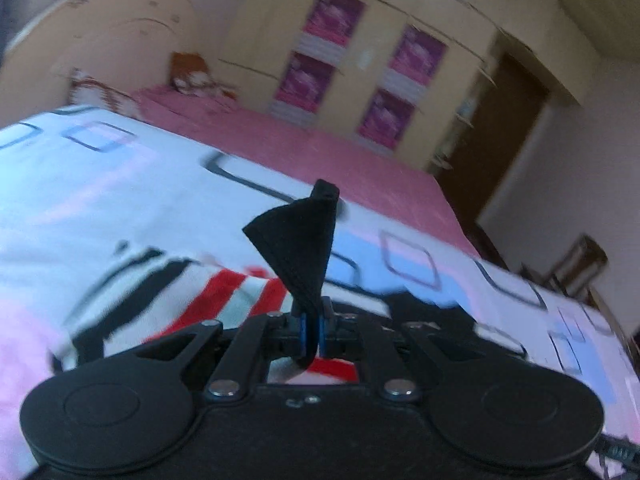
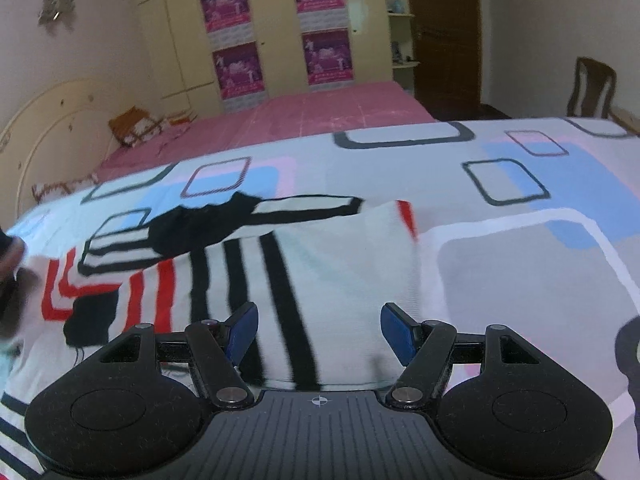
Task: Fold small clothes
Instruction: 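Fold the sleeve across the sweater body with the left tool, release, then grasp the sweater side edge with the left tool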
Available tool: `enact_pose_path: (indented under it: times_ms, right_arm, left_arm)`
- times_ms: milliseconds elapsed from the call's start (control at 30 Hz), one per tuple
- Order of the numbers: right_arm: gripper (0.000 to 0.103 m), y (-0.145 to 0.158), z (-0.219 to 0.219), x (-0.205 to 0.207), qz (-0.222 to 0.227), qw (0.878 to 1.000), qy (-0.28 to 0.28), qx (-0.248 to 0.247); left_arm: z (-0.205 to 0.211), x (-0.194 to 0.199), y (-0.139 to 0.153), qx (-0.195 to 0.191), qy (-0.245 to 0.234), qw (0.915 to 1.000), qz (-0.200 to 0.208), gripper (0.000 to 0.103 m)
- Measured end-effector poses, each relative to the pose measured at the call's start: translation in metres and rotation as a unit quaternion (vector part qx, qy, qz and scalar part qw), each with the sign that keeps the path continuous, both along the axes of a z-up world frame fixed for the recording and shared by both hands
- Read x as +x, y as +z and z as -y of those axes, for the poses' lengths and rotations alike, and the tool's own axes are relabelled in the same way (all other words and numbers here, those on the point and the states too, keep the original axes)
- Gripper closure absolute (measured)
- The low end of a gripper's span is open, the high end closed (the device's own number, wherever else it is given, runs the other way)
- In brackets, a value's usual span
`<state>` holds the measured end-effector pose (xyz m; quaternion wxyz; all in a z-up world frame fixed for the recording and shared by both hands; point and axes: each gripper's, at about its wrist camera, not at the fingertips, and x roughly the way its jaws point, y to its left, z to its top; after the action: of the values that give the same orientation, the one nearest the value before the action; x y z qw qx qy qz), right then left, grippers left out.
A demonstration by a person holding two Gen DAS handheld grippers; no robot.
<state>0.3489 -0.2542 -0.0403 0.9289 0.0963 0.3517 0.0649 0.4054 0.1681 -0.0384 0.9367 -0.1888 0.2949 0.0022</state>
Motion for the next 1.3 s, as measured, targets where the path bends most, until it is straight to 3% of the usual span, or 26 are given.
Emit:
enact_pose_path:
  times_ms: [233, 433, 500, 600, 700, 767, 833, 900, 933, 1000, 1100, 1200, 1300]
  right_arm:
    - [0.035, -0.005, 0.031, -0.008, -0.009, 0.999, -0.018, 0.027]
    - [0.035, -0.006, 0.052, -0.014, -0.022, 0.999, -0.028, 0.039]
    - [0.034, -0.004, 0.054, -0.016, -0.022, 0.998, -0.023, 0.05]
    - [0.034, 0.001, 0.049, -0.014, -0.02, 0.999, -0.02, 0.037]
    - [0.034, 0.003, 0.037, -0.011, -0.017, 0.999, 0.001, 0.049]
    - [0.034, 0.003, 0.028, -0.006, -0.022, 0.996, 0.016, 0.08]
    - [0.034, 0.001, 0.015, -0.001, -0.03, 0.992, 0.04, 0.112]
    - [0.034, -0.002, -0.001, 0.007, -0.041, 0.988, 0.06, 0.135]
    - [0.034, -0.004, -0.01, 0.01, -0.047, 0.986, 0.067, 0.145]
    - [0.034, -0.008, -0.025, 0.018, -0.059, 0.982, 0.076, 0.164]
    - [0.034, -0.017, -0.048, 0.033, -0.081, 0.976, 0.084, 0.182]
    - [0.035, -0.025, -0.067, 0.046, -0.1, 0.972, 0.092, 0.194]
    - [0.035, -0.028, -0.082, 0.057, -0.106, 0.973, 0.094, 0.183]
  left_arm:
    - [0.075, 0.02, -0.018, 0.034, -0.079, 0.9955, -0.038, 0.098]
    - [0.137, 0.036, -0.051, 0.054, -0.151, 0.9822, -0.097, 0.094]
    - [0.15, 0.039, -0.064, 0.054, -0.173, 0.9776, -0.107, 0.06]
    - [0.162, 0.029, -0.065, 0.053, -0.191, 0.9767, -0.083, 0.024]
    - [0.155, 0.007, -0.047, 0.1, -0.179, 0.9779, -0.04, 0.024]
    - [0.136, -0.009, -0.036, 0.101, -0.164, 0.9809, -0.027, 0.027]
    - [0.103, -0.03, -0.026, 0.089, -0.129, 0.9874, -0.021, 0.035]
    - [0.066, -0.051, -0.021, 0.081, -0.101, 0.9912, -0.029, 0.053]
    - [0.05, -0.061, -0.021, 0.083, -0.087, 0.9922, -0.034, 0.057]
    - [0.02, -0.077, -0.024, 0.102, -0.048, 0.9925, -0.049, 0.057]
    - [-0.014, -0.082, -0.037, 0.101, -0.019, 0.9911, -0.085, 0.057]
    - [-0.025, -0.07, -0.05, 0.115, -0.019, 0.988, -0.102, 0.057]
    - [-0.026, -0.052, -0.058, 0.101, -0.039, 0.9895, -0.096, 0.057]
